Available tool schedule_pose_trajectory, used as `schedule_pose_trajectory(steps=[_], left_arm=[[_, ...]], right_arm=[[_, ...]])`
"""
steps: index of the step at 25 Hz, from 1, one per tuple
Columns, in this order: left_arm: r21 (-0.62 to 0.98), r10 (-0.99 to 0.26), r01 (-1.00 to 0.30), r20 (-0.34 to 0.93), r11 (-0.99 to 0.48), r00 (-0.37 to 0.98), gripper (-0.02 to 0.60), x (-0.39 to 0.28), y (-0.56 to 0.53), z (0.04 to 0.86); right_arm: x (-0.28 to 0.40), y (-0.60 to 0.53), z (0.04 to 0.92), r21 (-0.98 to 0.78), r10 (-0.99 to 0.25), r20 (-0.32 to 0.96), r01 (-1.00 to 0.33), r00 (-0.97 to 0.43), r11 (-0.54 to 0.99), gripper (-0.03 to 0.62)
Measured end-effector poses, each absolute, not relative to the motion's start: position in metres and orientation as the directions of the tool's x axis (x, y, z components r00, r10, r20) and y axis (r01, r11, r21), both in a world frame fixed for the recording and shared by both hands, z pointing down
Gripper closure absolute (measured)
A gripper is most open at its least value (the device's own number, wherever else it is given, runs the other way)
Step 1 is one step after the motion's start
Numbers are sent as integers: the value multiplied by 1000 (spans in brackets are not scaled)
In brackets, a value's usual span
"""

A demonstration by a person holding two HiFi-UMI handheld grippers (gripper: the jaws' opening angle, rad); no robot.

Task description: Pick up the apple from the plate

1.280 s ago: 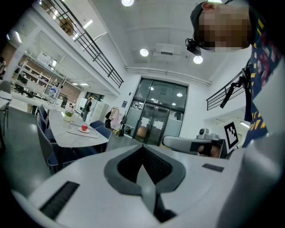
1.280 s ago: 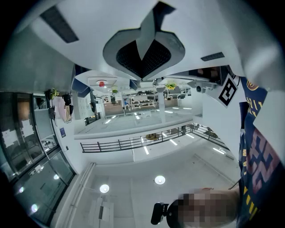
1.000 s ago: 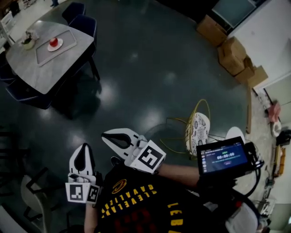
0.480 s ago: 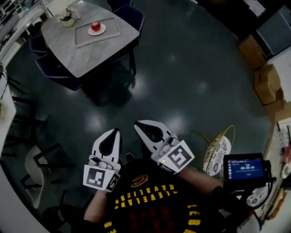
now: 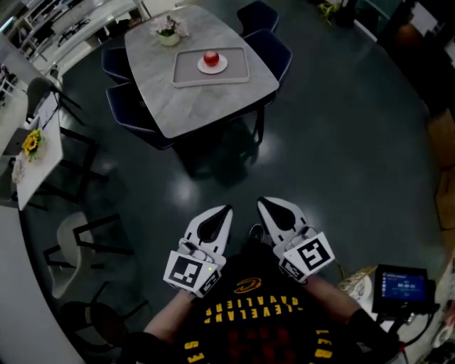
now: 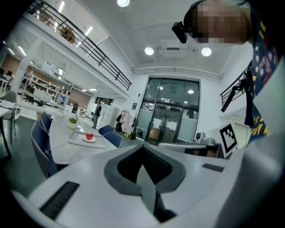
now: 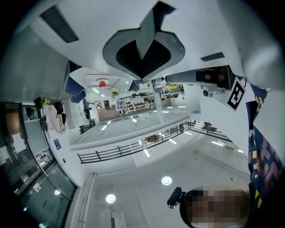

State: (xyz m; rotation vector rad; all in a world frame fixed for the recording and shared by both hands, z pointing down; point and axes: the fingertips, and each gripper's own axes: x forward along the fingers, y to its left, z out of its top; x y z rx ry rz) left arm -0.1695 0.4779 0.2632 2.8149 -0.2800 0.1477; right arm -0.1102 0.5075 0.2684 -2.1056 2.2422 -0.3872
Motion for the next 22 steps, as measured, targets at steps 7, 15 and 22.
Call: schedule_pose_trajectory(steps=[7,15,22], left_arm=[[297,-235,-272,152,-915,960,580,-115,459,268],[310,-300,-341,173,-888,938,580,-56,410,285],[326,-269,-307,157,-894,950,580,-56,362,286]], right_arm=[[-67,489,268,-215,-974,122,-963,-192,163,597],[-6,442,279,-119,-965,121,-969,-232,218,597],[-20,396,274,-139,-956,121,-958,-268,251,597]])
